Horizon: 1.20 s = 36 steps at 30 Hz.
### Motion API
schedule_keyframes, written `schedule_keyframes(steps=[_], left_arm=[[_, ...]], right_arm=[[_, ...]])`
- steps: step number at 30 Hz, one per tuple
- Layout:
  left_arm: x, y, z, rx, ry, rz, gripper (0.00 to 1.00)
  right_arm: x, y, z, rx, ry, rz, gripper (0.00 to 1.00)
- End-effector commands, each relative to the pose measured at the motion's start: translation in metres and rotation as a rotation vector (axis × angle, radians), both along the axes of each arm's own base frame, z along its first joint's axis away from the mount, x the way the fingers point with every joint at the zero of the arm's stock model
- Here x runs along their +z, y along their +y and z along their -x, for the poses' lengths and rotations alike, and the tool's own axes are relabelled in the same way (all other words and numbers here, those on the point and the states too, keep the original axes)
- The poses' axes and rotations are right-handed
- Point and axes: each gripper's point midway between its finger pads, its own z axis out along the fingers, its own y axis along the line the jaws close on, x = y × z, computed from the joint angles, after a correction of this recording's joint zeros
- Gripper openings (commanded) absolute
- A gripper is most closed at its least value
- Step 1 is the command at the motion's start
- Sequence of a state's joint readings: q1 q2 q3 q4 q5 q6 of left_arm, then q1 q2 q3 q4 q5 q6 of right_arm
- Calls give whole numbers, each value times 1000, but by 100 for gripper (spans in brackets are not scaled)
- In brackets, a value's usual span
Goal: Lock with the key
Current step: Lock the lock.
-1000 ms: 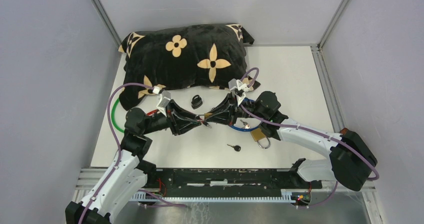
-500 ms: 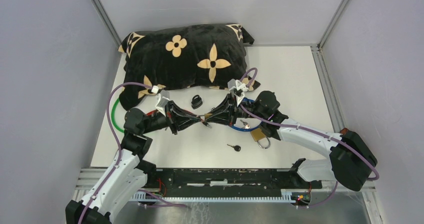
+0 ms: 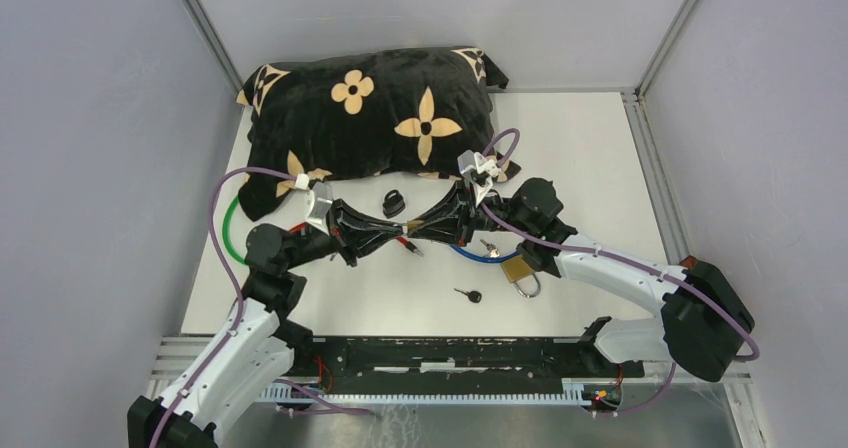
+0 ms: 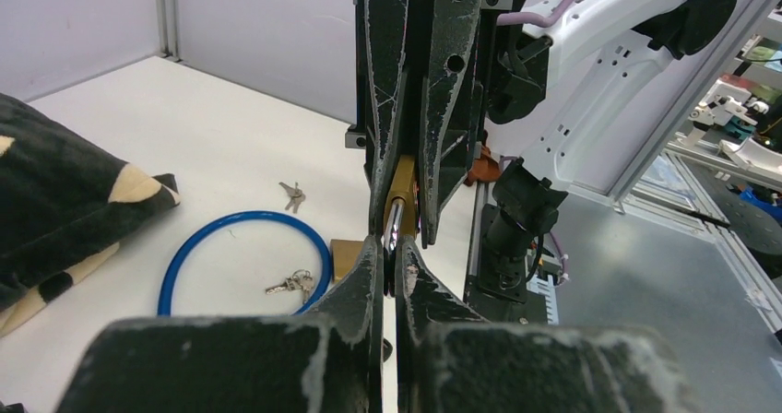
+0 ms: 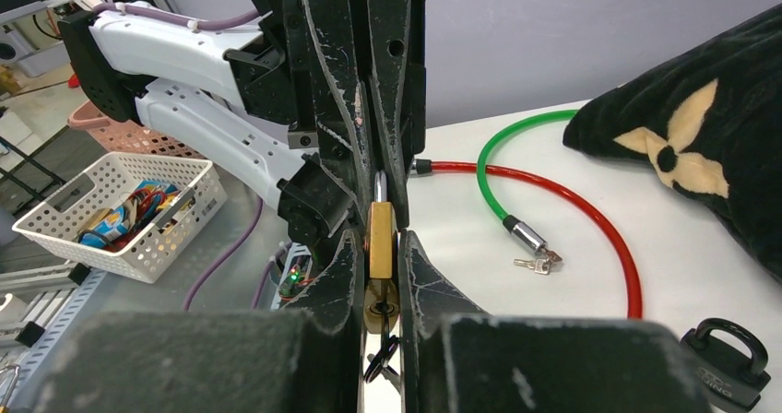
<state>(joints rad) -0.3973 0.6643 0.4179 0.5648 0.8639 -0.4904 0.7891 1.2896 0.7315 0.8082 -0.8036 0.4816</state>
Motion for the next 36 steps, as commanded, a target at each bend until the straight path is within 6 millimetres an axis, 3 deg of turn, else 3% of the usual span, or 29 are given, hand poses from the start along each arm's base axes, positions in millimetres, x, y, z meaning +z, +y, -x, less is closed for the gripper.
schedule_keyframes(steps=[1,6,12,17,21,22,23,24,28,32,36], left_arm=[[5,-5,0,2,-30,32,2],[-1,-12,3,-24,17,34,2],[-8,-24,11,-77,108,39,2],[-26,-31,22,-130,182,13,2],[-12,-25,13,-87,141,37,2],[-4,-20,8,-56,116,49,2],[3,-14,2,-21,91,61,2],[7,-7,-6,24,73,65,2],[12,8,-17,102,17,36,2],[-2,8,-14,90,43,-12,2],[-7,8,-14,83,37,-31,2]], right_arm=[[33,10,10,41,-54,-80,0],[37,15,4,11,-57,-95,0],[23,24,-7,-24,-53,-57,0],[33,27,-12,-35,-81,-78,0],[27,24,-10,-14,-110,-39,0],[24,20,-10,-8,-124,-27,11],[17,15,-8,6,-137,1,33],[10,10,-9,10,-172,34,48],[-29,-21,-19,-36,-246,232,73],[-46,-48,-18,-35,-345,369,77],[-46,-52,-25,-57,-349,427,69]])
